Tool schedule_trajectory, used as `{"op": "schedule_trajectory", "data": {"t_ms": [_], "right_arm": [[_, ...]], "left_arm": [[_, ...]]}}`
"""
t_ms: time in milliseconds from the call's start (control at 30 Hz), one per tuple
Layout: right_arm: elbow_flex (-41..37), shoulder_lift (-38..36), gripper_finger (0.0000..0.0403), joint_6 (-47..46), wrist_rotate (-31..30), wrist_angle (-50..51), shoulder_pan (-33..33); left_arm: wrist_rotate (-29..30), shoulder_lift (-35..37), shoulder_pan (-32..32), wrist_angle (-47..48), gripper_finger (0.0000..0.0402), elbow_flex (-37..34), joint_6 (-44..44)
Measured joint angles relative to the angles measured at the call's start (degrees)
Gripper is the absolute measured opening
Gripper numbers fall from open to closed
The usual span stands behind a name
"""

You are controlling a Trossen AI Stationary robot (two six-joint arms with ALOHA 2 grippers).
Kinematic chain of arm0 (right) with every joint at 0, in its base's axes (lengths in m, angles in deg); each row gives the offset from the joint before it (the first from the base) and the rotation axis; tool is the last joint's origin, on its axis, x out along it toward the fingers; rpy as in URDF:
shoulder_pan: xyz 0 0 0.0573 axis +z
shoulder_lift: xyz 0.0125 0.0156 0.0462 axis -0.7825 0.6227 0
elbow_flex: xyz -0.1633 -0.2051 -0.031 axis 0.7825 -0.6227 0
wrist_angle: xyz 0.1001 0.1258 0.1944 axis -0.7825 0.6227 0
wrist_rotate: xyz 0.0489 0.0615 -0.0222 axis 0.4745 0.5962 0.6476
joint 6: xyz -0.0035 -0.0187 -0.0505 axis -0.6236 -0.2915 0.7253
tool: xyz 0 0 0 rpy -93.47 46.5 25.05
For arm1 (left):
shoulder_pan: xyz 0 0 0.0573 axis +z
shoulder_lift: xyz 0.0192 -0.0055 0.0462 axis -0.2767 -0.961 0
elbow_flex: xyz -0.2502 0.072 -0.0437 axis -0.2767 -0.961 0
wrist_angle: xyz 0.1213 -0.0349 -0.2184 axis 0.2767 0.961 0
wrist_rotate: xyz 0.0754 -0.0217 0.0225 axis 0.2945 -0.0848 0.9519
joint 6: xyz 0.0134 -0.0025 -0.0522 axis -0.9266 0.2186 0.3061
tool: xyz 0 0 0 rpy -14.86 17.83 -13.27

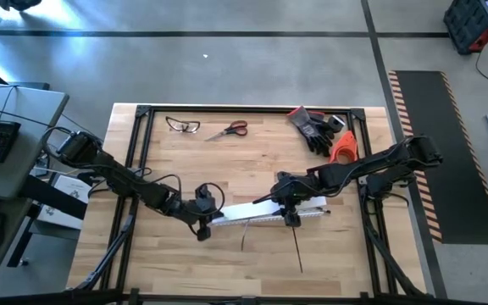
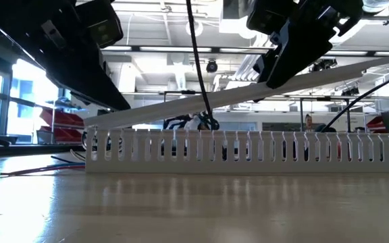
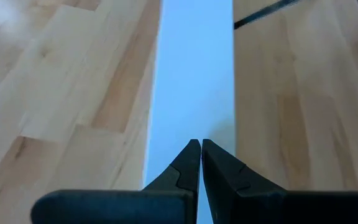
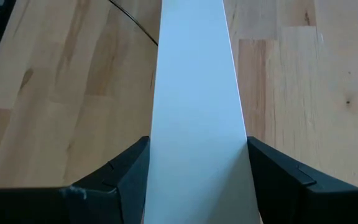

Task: Ziptie cables
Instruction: Close the white cable duct

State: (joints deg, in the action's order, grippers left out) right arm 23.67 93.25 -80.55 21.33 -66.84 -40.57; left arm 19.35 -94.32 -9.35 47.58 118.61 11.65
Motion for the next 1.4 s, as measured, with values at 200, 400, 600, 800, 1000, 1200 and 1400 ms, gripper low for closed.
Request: {"op": "schedule_trajectory", "data": {"t_ms": [200,400,600,800,1000,1200,1400], "right_arm": [[0.0,0.0,0.0206,-0.13,-0.01,0.02,0.0],[-0.11,0.0,0.0206,0.04,0.15,0.78,0.07],[-0.11,0.0,0.0206,-0.12,0.15,0.85,0.07],[-0.07,1.6,0.0206,-0.69,-0.85,0.89,1.11],[-0.07,5.24,0.0205,-2.31,-1.87,0.85,2.86],[-0.04,7.03,0.0204,-2.72,-2.23,1.2,3.34],[0.04,7.28,0.0203,-2.33,-3.38,0.88,3.36]], "left_arm": [[-2.1,-1.18,-0.11,-1.03,0.0,0.0,-0.58],[-3.11,-4.74,-0.11,-3.42,0.0,0.2,-0.47],[-3.08,-5.22,-0.13,-3.03,0.0,0.2,-0.02],[-3.18,-5.29,-0.11,-1.58,0.0,0.2,0.46],[-3.06,-5.63,-0.11,-1.3,0.0,0.13,0.5],[-2.05,-7.41,-0.11,-2.53,0.0,0.11,0.61],[-2.66,-2.27,2.19,-3.56,0.0,-0.41,-2.69]]}}
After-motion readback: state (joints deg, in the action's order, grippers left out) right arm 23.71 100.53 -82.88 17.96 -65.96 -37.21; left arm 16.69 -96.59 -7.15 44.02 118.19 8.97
